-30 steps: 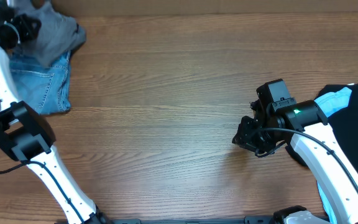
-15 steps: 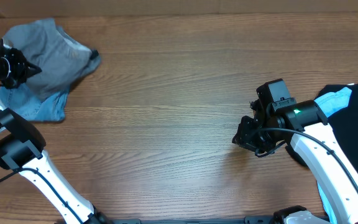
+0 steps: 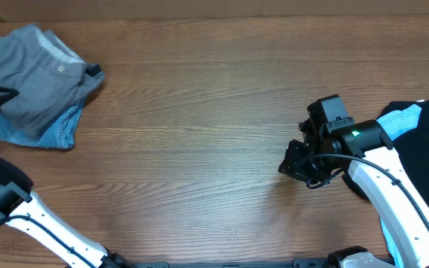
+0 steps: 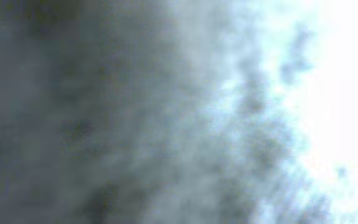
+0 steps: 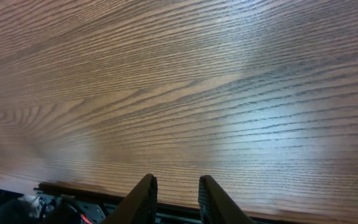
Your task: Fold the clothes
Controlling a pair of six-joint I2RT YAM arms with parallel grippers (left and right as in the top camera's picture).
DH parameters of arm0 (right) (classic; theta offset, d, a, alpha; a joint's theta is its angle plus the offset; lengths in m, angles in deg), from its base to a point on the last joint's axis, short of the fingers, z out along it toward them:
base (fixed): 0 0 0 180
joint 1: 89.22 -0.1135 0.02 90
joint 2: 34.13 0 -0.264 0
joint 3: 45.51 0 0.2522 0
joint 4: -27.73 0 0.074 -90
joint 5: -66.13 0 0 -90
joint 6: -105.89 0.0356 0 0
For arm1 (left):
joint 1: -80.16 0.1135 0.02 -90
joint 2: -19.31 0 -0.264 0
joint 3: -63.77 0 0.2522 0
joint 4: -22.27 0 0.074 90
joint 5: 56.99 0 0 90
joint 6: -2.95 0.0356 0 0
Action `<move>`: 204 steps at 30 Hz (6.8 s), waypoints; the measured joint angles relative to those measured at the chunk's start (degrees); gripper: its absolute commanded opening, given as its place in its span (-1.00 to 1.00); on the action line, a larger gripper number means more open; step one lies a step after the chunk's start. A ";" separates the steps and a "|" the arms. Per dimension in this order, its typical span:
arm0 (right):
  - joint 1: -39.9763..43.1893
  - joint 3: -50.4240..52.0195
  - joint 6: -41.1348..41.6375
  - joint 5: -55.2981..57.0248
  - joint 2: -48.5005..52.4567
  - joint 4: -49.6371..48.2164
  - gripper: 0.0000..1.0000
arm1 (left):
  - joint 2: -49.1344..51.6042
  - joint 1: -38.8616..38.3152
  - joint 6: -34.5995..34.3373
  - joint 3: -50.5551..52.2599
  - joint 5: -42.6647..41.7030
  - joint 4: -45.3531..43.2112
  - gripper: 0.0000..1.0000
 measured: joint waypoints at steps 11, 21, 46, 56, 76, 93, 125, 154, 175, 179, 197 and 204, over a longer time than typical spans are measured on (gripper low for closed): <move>0.00 0.00 -0.20 0.02 0.00 -0.35 -0.47 | -0.07 -1.16 -1.20 0.20 12.87 3.26 -0.70; 0.00 0.00 -0.26 0.02 0.00 0.00 -0.38 | -0.13 -1.79 -3.32 -0.20 25.42 6.29 0.31; 0.02 0.00 -0.24 0.04 0.00 -4.09 -0.21 | -4.79 -23.50 4.46 -2.78 40.83 5.05 -0.92; 0.00 0.00 -0.90 -0.02 0.00 -4.17 -0.22 | 5.29 -24.09 -1.07 -0.22 49.11 0.15 -0.91; 0.00 0.00 -1.70 0.02 0.00 -4.09 -0.22 | -25.22 -28.11 -1.99 7.02 50.31 13.25 -0.56; 0.00 0.00 -1.68 0.02 0.00 -4.42 -0.19 | -55.60 -19.69 -5.46 67.01 49.20 -26.25 0.37; 0.00 0.00 -2.45 0.00 0.00 -4.96 -0.10 | -42.40 -5.88 -3.30 70.18 45.46 -39.89 0.50; 0.00 0.00 -4.11 0.13 0.00 -3.13 -0.08 | -36.54 -0.72 1.60 73.18 23.41 -48.98 -0.91; 0.02 0.00 -4.28 0.13 0.00 -3.56 -0.08 | -47.71 -10.40 -3.56 73.46 21.55 -38.34 -0.24; 0.00 0.00 -4.31 0.13 0.00 -3.34 -0.07 | -47.36 -11.06 -3.54 73.29 22.18 -37.03 -0.24; 0.00 0.00 -4.31 0.11 0.00 -5.11 -0.05 | -46.29 -10.10 -2.73 65.40 35.50 -55.39 -0.92; 0.00 0.00 -4.26 0.11 0.00 -5.03 -0.06 | -27.47 -10.08 -0.15 67.32 37.44 -58.66 -0.74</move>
